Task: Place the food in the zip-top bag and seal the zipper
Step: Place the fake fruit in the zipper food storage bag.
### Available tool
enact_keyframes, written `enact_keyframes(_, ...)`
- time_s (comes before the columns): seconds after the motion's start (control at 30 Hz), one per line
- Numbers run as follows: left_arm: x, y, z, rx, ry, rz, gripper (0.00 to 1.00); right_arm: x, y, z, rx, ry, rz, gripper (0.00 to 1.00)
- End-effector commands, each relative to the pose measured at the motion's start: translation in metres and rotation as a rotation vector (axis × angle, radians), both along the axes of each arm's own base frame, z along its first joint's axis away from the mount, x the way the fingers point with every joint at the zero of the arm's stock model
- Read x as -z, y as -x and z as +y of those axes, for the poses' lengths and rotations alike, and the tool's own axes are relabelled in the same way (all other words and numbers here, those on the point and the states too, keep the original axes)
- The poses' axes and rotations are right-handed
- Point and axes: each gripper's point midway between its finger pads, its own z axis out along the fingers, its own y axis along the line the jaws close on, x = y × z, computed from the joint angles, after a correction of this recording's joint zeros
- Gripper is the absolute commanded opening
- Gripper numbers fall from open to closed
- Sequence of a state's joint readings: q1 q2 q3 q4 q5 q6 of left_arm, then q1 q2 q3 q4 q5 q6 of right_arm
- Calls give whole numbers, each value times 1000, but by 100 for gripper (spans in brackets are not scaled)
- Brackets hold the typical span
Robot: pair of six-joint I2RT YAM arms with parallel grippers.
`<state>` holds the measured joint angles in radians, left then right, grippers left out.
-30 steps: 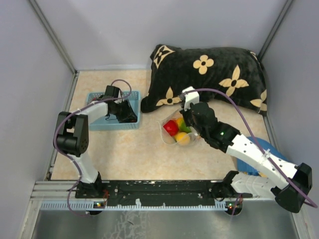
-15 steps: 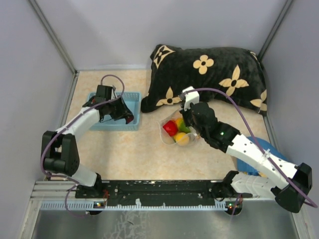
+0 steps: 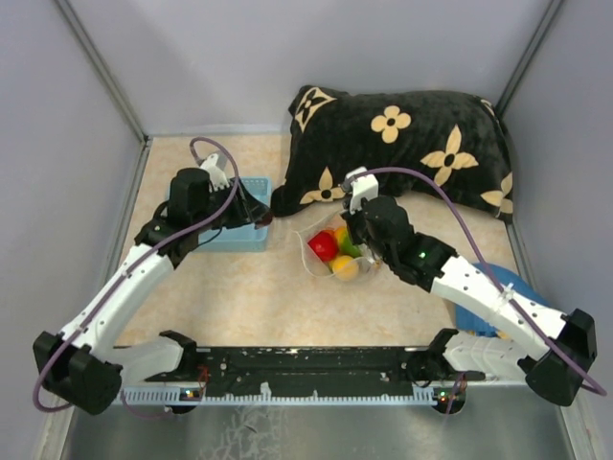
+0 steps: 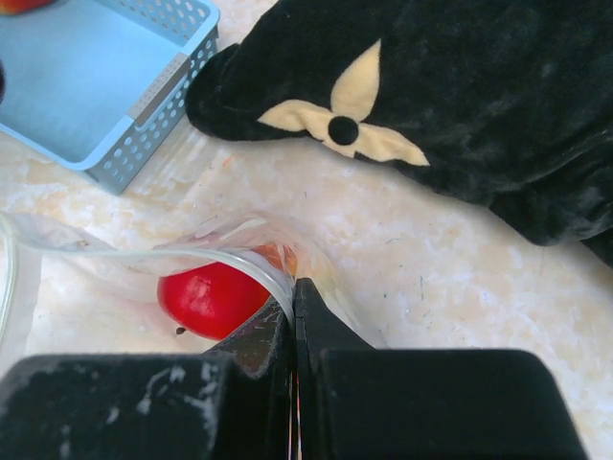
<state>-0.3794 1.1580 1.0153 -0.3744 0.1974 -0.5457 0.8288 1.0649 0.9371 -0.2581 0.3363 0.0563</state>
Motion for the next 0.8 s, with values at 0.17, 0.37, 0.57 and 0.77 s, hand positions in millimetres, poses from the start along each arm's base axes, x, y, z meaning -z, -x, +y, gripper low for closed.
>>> enact_keyframes(0.17,-65,52,-54,172,131,-246,37,-45,-6,16,-20,-125,-67,0)
enact_keyframes(0.37,-92,82,-88,307,209,-310,36,-50,-4,18,-35,-140,-65,0)
enact_keyframes(0.57,-106,117,-130,425,243,-409,35,-50,-3,20,-46,-152,-58,0)
enact_keyframes(0.77,-104,123,-154,438,186,-540,35,-52,0,22,-58,-166,-55,0)
